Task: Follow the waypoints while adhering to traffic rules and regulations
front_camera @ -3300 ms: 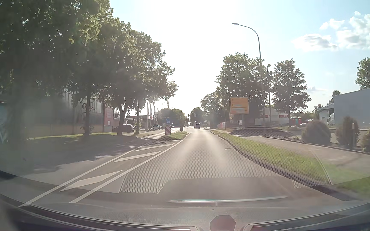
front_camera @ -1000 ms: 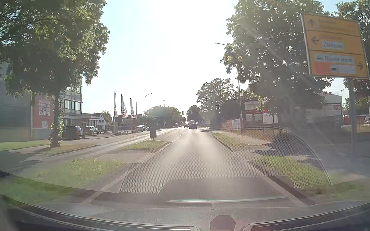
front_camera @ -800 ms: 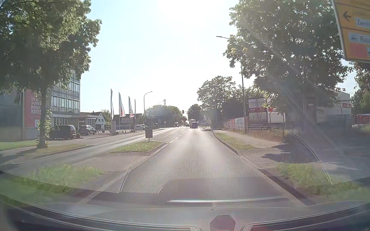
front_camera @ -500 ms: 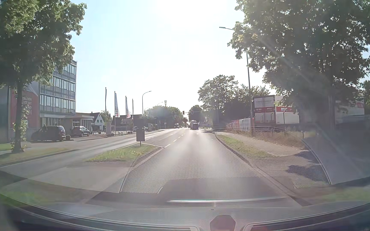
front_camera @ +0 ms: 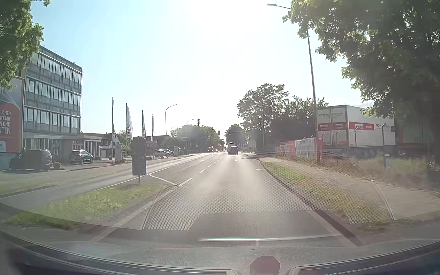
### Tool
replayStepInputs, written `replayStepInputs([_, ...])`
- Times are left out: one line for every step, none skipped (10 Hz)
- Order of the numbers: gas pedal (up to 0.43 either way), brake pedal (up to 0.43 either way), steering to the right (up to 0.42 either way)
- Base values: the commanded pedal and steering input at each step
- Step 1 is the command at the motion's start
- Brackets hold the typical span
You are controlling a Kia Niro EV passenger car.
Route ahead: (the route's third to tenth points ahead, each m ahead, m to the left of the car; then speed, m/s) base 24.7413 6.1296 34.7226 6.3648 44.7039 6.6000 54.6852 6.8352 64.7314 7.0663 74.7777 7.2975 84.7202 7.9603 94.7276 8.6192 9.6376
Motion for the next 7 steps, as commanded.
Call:
replayStepInputs([0.110,0.006,-0.005])
replayStepInputs([0.110,0.006,-0.005])
replayStepInputs([0.110,0.006,-0.005])
replayStepInputs([0.110,0.006,-0.005])
replayStepInputs([0.110,0.006,-0.005])
replayStepInputs([0.110,0.006,-0.005])
replayStepInputs([0.110,0.006,-0.005])
